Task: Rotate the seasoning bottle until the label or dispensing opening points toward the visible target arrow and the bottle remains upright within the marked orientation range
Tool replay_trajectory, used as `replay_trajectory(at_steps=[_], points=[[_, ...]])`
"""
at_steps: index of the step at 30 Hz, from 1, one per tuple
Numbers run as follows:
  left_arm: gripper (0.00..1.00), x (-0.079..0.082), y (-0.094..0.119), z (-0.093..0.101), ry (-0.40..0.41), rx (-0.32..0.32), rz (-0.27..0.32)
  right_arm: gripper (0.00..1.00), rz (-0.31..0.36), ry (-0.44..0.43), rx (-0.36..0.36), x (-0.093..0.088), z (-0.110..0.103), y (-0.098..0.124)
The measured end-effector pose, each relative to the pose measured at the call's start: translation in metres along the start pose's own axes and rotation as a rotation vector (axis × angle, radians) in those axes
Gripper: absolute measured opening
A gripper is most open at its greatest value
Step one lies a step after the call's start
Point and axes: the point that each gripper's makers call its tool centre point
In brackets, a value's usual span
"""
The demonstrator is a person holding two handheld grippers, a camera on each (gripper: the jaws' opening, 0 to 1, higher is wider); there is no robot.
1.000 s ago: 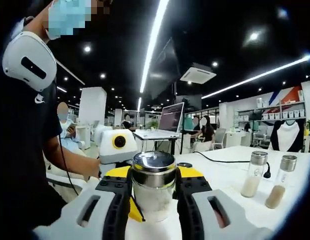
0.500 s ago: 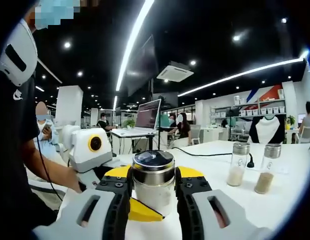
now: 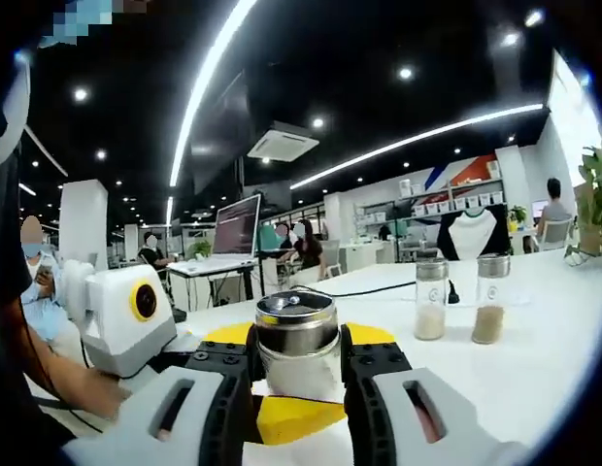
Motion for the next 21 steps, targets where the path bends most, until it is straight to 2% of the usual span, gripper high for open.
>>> replay_trajectory(at_steps=[4,6,8,12,14,17,21], points=[[0.36,-0.004,0.001,0.0,0.027,0.024,-0.006,0.32,-0.002,0.003,-0.047,-0.004,0.0,-0.001],[0.36,-0.007,0.002,0.001,0.036,0.04,-0.011,0.32,-0.017,0.036,-0.08,-0.008,0.001,-0.002],[0.36,-0.01,0.003,0.002,0.029,0.058,-0.019,0.32,-0.038,0.066,-0.116,-0.012,0.001,-0.002],[0.36,-0.011,0.004,0.001,0.013,0.08,-0.023,0.32,-0.032,0.092,-0.158,-0.013,0.001,-0.001],[0.36,-0.013,0.005,0.0,-0.005,0.09,-0.037,0.32,-0.032,0.092,-0.155,-0.014,0.002,-0.001],[0.36,-0.015,0.004,0.0,-0.022,0.091,-0.045,0.32,-0.037,0.044,-0.146,-0.015,0.004,0.0],[0.36,-0.015,0.005,-0.001,-0.03,0.069,-0.036,0.31,-0.036,0.014,-0.094,-0.014,0.004,0.001]])
Point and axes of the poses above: the point that each gripper's makers call its tool centre point, and the gripper's own axes: y roughly backward along the fingers, z roughly to its right, x roughly out of its top, and after that the axes turned 4 degrees about -y, right-handed
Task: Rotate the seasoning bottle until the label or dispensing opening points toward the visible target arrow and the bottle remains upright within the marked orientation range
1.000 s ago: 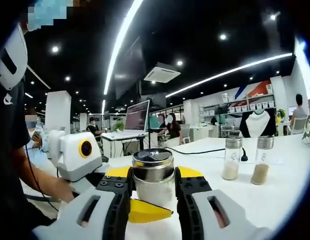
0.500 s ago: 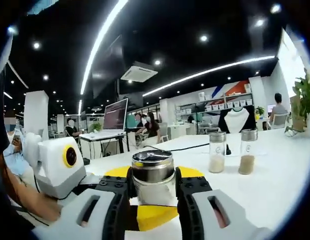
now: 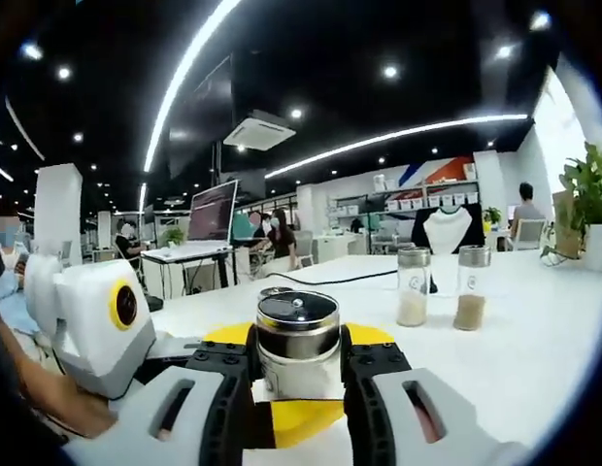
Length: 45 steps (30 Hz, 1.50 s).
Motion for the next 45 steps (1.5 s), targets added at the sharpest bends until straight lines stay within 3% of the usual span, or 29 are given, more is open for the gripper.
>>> replay_trajectory(at_steps=[3,11,17,22,26,31,35,39,45], points=[[0.36,0.004,0.001,0.0,0.003,-0.027,0.035,0.31,0.004,-0.017,0.042,0.003,0.0,0.0],[0.36,0.008,0.004,0.002,-0.011,-0.13,0.061,0.31,0.005,-0.06,0.14,0.005,-0.001,0.001],[0.36,0.005,0.009,-0.001,-0.031,-0.156,0.043,0.31,-0.015,-0.041,0.149,0.002,0.003,-0.004],[0.36,0.004,0.017,-0.01,-0.002,-0.148,0.037,0.31,-0.04,-0.024,0.146,-0.002,0.01,-0.01],[0.41,0.001,0.023,-0.015,0.058,-0.15,0.026,0.31,-0.051,-0.007,0.146,-0.001,0.021,-0.014],[0.48,-0.002,0.031,-0.019,0.067,-0.15,0.026,0.31,-0.065,0.017,0.15,-0.002,0.032,-0.021],[0.63,-0.004,0.035,-0.017,0.071,-0.179,0.025,0.31,-0.072,0.007,0.16,-0.006,0.037,-0.027],[0.67,-0.006,0.038,-0.022,0.093,-0.167,0.014,0.31,-0.092,-0.007,0.166,-0.013,0.041,-0.033],[0.8,-0.008,0.039,-0.026,0.084,-0.169,0.001,0.31,-0.107,0.009,0.175,-0.021,0.046,-0.044]])
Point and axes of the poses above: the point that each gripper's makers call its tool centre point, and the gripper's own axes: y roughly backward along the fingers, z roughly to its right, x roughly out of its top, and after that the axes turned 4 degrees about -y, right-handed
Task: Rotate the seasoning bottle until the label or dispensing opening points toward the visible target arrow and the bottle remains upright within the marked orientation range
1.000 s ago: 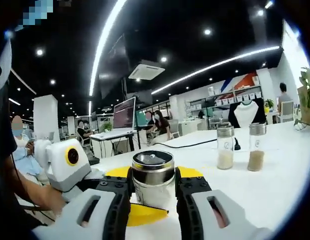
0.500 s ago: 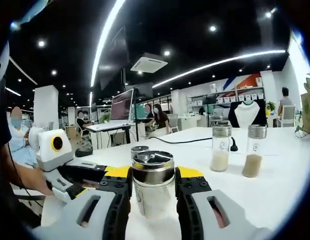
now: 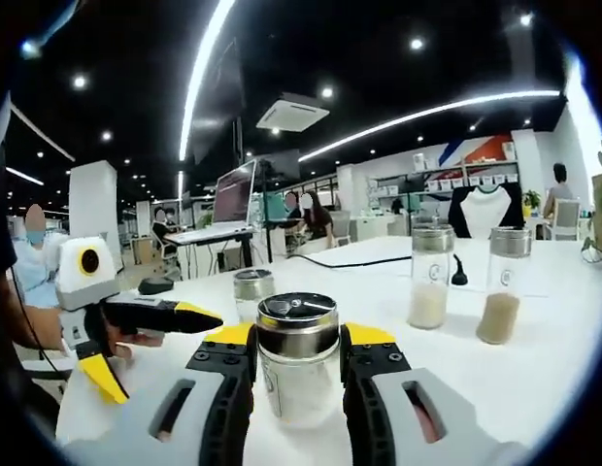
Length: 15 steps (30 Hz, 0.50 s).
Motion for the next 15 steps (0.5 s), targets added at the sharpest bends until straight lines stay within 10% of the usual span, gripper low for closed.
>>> replay_trajectory(at_steps=[15], points=[[1.0,-0.011,0.008,-0.006,-0.004,0.019,-0.039,0.31,-0.018,0.015,0.047,-0.006,0.007,-0.022]])
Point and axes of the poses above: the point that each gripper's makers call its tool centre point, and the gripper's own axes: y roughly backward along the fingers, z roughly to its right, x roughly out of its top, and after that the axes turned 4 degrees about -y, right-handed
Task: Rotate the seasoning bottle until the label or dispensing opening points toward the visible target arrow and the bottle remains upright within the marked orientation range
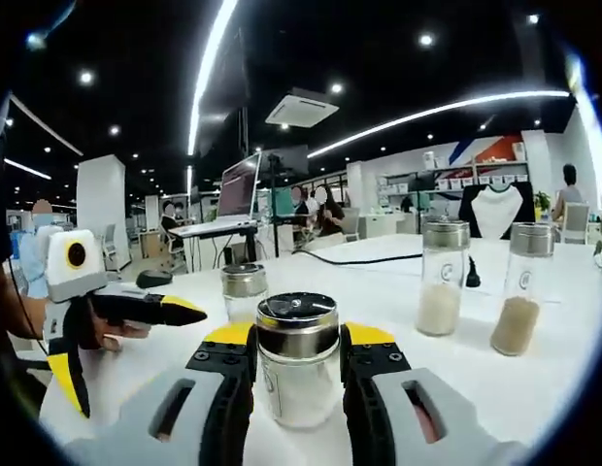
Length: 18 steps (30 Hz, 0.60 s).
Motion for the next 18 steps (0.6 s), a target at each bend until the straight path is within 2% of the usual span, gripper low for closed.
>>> replay_trajectory(at_steps=[6,12,18], points=[[1.0,0.003,0.003,-0.004,-0.017,0.015,0.002,0.31,-0.011,0.013,0.036,-0.001,0.001,-0.007],[1.0,0.002,0.003,-0.006,-0.018,0.023,-0.002,0.31,-0.042,0.036,0.129,-0.001,-0.003,-0.014],[1.0,0.009,0.008,-0.014,-0.007,0.065,0.03,0.31,-0.058,0.046,0.157,-0.001,0.0,-0.019]])
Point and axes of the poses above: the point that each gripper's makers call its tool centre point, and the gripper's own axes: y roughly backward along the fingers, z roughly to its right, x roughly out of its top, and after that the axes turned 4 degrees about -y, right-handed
